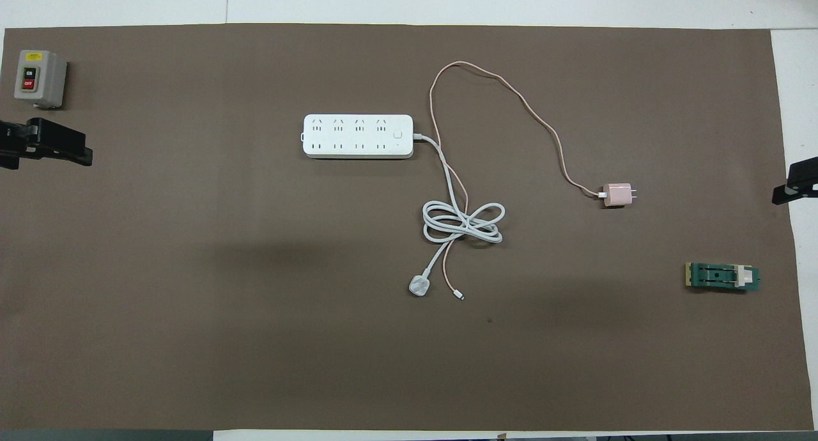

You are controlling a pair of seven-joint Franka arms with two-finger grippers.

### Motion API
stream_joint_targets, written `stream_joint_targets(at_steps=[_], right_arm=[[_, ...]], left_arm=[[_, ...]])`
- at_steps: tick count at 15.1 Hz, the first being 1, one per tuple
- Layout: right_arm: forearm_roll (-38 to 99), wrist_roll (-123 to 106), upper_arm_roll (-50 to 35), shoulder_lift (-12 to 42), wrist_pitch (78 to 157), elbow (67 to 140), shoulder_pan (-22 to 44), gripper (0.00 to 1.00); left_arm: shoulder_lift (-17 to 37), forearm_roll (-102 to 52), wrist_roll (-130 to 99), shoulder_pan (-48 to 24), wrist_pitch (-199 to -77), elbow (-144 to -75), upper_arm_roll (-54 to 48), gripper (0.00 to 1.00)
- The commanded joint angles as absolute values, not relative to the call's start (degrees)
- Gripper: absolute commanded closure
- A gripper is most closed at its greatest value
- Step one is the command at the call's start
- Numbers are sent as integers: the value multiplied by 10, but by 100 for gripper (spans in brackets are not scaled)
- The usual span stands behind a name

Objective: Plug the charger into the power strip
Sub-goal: 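Move the right gripper in toward the pink charger plug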

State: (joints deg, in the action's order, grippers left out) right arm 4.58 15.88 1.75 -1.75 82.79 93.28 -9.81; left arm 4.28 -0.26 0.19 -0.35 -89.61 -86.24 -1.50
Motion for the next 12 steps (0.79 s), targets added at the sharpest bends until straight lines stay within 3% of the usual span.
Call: stream_joint_targets(at_steps=[1, 7, 12], right_arm=[[89, 267, 11, -24, 852, 984, -110, 0], [203, 454, 11, 43, 891, 1001, -126, 0], [294, 546, 11, 71, 974, 1059, -134, 0]], left_arm=[[27, -9, 7, -4, -904, -882, -12, 0], [28, -8, 7, -4, -904, -882, -12, 0], [28, -9, 6, -4, -904, -882, -12, 0]])
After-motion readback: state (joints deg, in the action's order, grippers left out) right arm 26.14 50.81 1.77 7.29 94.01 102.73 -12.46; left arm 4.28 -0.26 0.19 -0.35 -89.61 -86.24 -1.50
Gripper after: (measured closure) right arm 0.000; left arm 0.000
